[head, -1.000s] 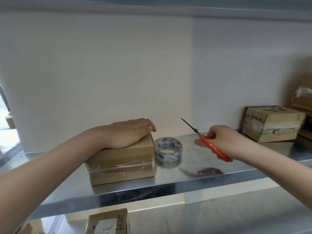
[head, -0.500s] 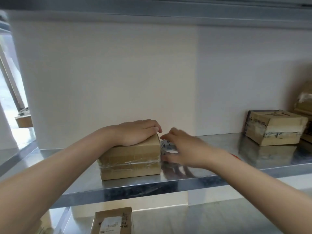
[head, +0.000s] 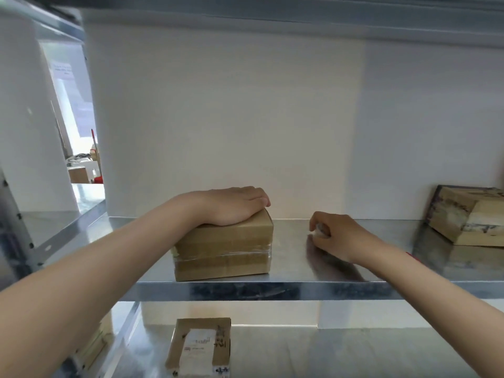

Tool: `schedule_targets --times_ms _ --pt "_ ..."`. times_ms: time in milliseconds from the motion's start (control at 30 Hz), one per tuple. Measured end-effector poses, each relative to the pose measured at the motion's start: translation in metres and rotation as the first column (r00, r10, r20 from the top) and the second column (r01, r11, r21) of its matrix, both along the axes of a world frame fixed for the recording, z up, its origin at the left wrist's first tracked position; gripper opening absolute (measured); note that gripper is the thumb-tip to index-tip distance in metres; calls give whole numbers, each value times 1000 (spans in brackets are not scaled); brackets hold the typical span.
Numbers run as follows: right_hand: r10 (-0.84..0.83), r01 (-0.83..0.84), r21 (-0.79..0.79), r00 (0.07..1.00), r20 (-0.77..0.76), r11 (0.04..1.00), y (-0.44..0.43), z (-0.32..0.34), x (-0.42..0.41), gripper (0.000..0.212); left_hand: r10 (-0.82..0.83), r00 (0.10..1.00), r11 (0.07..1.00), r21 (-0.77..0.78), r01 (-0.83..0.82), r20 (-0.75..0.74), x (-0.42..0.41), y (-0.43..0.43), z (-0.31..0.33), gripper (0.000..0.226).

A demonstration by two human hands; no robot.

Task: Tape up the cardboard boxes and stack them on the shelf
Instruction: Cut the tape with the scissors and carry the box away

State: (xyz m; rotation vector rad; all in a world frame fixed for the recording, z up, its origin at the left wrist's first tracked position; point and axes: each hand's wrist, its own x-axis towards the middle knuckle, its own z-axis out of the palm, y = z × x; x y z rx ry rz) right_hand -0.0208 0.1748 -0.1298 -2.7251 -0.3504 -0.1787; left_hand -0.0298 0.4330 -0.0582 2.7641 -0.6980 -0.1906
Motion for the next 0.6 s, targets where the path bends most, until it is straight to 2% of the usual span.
schedule_targets --times_ms 133,200,233,267,300,333,367,400,433,467,533,600 --pt "-66 67 6 993 -96 998 -12 11 -2 28 -25 999 997 -78 27 35 -6 1 -1 36" --pt "-76 69 -54 986 -148 996 -4 18 -6 50 -19 962 980 -187 72 271 -12 -2 3 27" --pt "-112 96 -142 988 -111 985 -1 20 -7 58 46 899 964 -254 74 436 -16 1 6 30" --pt "-153 146 -239 988 -12 960 1 22 -10 61 129 823 937 -341 82 553 -22 8 11 31" --pt "-177 201 -273 978 110 941 5 24 -15 60 219 773 880 -462 106 595 -29 18 16 30" --pt "-171 211 -187 963 207 960 11 28 -20 55 303 764 795 -593 126 570 -38 30 18 28" --pt "-153 159 -4 956 251 987 20 32 -29 51 381 773 696 -708 121 507 -48 42 16 28" --pt "-128 72 238 965 228 969 34 33 -36 51 461 783 599 -797 72 417 -59 51 11 29" --pt "-81 9 456 987 140 890 50 35 -44 55 536 785 520 -854 -18 310 -68 58 2 30" --pt "-13 10 593 1000 1 805 69 33 -51 67 596 779 470 -871 -142 195 -73 62 -13 29" --pt "74 122 650 961 -266 750 101 23 -61 105 585 804 373 -845 -383 -106 -79 65 -43 38" --pt "75 216 663 921 -381 717 117 12 -67 122 396 812 223 -813 -538 -429 -85 61 -62 56"
